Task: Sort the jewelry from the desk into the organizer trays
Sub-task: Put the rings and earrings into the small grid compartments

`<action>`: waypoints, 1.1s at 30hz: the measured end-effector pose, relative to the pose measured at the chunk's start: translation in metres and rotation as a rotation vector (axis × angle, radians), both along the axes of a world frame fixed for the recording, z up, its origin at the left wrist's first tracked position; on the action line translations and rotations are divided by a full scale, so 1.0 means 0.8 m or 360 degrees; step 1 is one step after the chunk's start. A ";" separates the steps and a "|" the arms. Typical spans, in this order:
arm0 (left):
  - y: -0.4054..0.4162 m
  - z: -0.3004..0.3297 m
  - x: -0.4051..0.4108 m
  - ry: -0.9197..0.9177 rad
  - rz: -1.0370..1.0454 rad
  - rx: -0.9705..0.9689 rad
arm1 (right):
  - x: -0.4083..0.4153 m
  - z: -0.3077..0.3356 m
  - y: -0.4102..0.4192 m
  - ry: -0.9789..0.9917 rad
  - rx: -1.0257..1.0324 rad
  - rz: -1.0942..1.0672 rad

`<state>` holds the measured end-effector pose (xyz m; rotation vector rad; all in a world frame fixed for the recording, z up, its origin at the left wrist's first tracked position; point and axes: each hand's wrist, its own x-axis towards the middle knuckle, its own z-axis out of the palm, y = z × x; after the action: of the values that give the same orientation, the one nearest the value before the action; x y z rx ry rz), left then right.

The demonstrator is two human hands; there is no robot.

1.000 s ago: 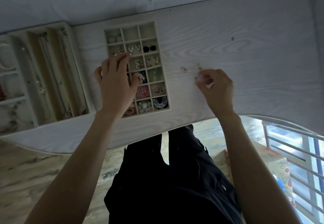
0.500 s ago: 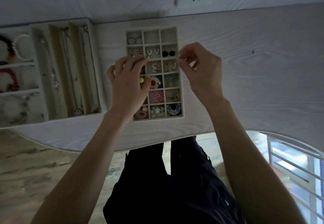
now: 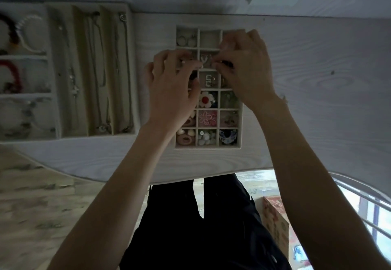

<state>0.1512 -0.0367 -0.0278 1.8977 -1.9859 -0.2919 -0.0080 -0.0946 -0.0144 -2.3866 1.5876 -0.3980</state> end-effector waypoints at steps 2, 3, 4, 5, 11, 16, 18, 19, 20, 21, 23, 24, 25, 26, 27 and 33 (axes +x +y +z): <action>-0.002 -0.001 0.000 -0.0039 -0.0037 -0.0012 | 0.001 0.001 0.003 0.0015 -0.0029 -0.0010; -0.003 -0.002 0.000 -0.0052 -0.0056 -0.0017 | 0.001 0.002 0.005 0.0004 -0.0045 -0.0025; -0.004 -0.003 0.000 -0.0060 -0.0069 -0.0012 | 0.000 0.003 0.007 -0.0024 -0.0054 -0.0046; -0.005 -0.003 0.000 -0.0065 -0.0076 0.0001 | -0.001 0.004 0.010 -0.0063 -0.0058 -0.0070; -0.009 -0.003 0.005 -0.0010 -0.0040 -0.0029 | -0.004 0.006 0.020 -0.0214 -0.0041 -0.0157; -0.007 -0.001 0.008 0.0067 -0.0004 -0.0025 | 0.001 -0.001 0.015 -0.0150 0.0017 -0.0103; -0.006 -0.001 0.008 0.0088 -0.0009 -0.0013 | 0.001 -0.002 0.012 -0.0147 0.0053 -0.0095; -0.006 -0.002 0.008 0.0099 -0.0009 -0.0009 | 0.001 -0.002 0.012 -0.0140 0.0064 -0.0093; -0.006 -0.003 0.009 0.0107 -0.0007 -0.0010 | 0.002 -0.002 0.011 -0.0131 0.0073 -0.0090; -0.006 -0.003 0.008 0.0113 -0.0003 -0.0010 | 0.002 -0.002 0.010 -0.0116 0.0081 -0.0082; -0.005 -0.003 0.008 0.0128 0.0000 0.0000 | 0.002 -0.002 0.010 -0.0063 0.0081 -0.0061; -0.005 -0.003 0.008 0.0141 -0.0002 -0.0001 | 0.002 -0.001 0.010 -0.0031 0.0067 -0.0055; -0.005 -0.003 0.008 0.0155 -0.0006 -0.0008 | 0.001 -0.001 0.010 -0.0011 0.0050 -0.0057; -0.005 -0.003 0.008 0.0167 -0.0009 -0.0013 | -0.001 0.000 0.009 -0.0013 0.0038 -0.0065; -0.005 -0.002 0.009 0.0177 -0.0011 -0.0016 | -0.001 0.001 0.008 -0.0037 0.0033 -0.0075; -0.005 -0.002 0.011 0.0212 -0.0002 -0.0010 | 0.002 0.005 0.005 -0.0052 0.0014 -0.0052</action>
<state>0.1599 -0.0411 -0.0295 1.8233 -1.8983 -0.4010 -0.0063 -0.0903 -0.0106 -2.3383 1.6126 -0.4337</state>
